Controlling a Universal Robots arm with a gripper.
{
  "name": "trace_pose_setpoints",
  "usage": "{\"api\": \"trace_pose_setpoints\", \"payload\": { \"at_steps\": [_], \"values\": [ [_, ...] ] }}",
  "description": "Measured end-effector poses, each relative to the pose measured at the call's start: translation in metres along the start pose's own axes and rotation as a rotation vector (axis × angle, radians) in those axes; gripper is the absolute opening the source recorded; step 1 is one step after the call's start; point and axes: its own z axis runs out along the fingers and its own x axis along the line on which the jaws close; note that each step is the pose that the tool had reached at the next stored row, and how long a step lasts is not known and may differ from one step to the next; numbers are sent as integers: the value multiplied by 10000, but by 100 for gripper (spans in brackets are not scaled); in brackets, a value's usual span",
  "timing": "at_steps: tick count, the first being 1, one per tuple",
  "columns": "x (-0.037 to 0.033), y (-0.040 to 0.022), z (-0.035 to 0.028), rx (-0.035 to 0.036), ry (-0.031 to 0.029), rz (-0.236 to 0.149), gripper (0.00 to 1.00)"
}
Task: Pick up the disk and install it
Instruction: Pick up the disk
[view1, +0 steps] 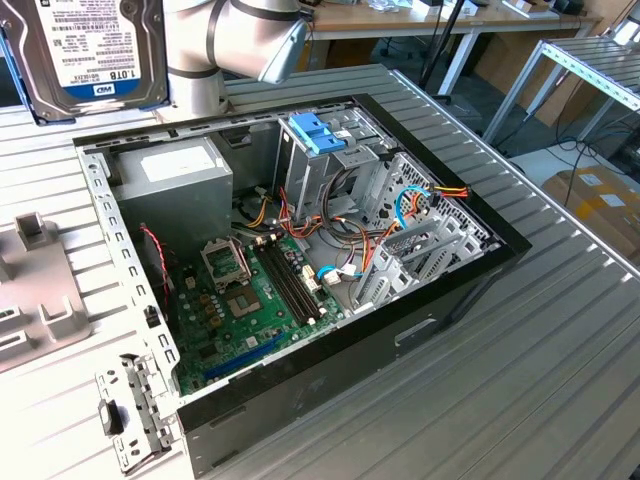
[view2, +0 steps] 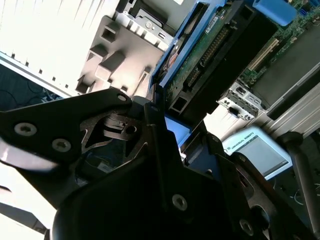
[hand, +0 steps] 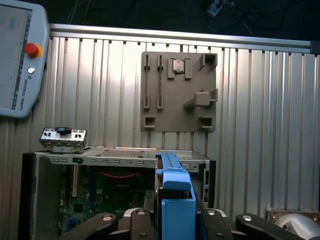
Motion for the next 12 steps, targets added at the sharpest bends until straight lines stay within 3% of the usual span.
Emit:
{"api": "trace_pose_setpoints", "payload": {
  "at_steps": [12],
  "values": [
    [162, -2, 11, 0, 0, 0, 37]
  ]
}}
